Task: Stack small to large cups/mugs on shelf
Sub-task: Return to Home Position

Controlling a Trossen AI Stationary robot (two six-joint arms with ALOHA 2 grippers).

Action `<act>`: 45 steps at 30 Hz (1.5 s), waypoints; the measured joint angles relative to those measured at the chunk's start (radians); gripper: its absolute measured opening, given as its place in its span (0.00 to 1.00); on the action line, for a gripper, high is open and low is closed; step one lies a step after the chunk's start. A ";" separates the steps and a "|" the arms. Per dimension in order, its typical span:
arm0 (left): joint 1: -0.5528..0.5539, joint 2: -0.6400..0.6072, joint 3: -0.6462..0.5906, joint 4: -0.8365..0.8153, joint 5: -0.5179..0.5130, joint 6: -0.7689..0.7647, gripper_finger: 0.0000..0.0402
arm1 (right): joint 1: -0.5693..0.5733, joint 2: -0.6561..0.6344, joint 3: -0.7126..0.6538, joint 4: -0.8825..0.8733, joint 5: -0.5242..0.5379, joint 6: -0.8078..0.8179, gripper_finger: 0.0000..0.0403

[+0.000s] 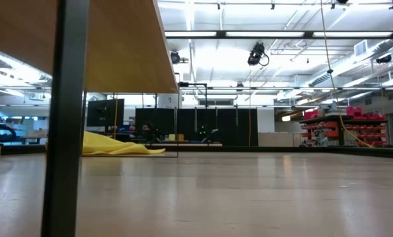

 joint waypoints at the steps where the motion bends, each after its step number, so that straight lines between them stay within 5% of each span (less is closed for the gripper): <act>1: -0.016 -0.006 -0.019 0.000 -0.022 0.001 0.03 | 0.000 0.000 -0.021 -0.001 0.000 -0.013 0.07; 24: -0.259 -0.152 -0.342 -0.017 -0.197 -0.008 0.04 | 0.000 0.001 -0.387 0.212 -0.029 -0.058 0.07; 35: -0.276 -0.152 -0.529 0.208 -0.217 -0.127 0.06 | 0.000 0.001 -0.406 0.209 -0.034 -0.151 0.07; 45: -0.276 -0.149 -0.537 0.192 -0.239 -0.110 0.09 | 0.000 0.001 -0.406 0.187 -0.035 -0.162 0.07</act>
